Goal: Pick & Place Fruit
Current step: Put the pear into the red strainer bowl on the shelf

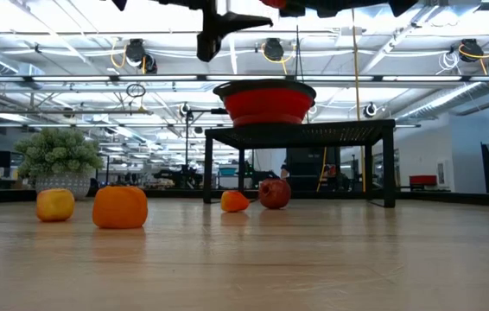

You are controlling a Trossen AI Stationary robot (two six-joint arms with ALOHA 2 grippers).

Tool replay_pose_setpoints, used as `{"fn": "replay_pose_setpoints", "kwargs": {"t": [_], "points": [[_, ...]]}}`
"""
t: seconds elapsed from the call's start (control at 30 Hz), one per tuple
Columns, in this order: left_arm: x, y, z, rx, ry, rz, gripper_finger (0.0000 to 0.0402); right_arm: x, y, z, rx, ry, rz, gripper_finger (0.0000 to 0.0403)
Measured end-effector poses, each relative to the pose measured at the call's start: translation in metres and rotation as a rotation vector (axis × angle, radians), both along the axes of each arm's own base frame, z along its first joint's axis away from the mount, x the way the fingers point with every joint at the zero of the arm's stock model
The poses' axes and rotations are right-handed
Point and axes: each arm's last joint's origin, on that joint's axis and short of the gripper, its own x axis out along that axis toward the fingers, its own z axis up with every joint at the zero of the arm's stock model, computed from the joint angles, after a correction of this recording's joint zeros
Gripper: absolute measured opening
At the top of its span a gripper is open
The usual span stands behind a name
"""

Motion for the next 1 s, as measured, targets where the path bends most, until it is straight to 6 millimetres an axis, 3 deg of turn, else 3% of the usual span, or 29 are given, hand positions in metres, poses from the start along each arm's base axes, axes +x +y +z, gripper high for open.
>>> {"fn": "replay_pose_setpoints", "kwargs": {"t": [0.27, 0.6, 0.73, 0.87, 1.0], "points": [[0.0, 0.015, -0.003, 0.032, 0.034, 0.006, 0.0313, -0.002, 0.0, 0.0, 0.038, 0.027, -0.014, 0.0114], [-0.001, 0.035, -0.005, 0.049, 0.054, 0.063, 0.0317, -0.013, -0.001, 0.006, 0.08, 0.076, -0.034, 0.0114], [-0.001, 0.037, -0.005, 0.038, 0.055, 0.085, 0.0317, -0.024, -0.003, 0.015, 0.052, 0.076, -0.12, 0.0114], [-0.001, 0.037, -0.005, 0.044, 0.054, 0.111, 0.0298, -0.037, -0.006, 0.023, 0.004, 0.07, -0.184, 0.0114], [-0.001, 0.032, -0.004, 0.042, 0.049, 0.12, 0.0252, -0.049, -0.011, 0.035, -0.043, 0.02, -0.25, 0.0114]]}}
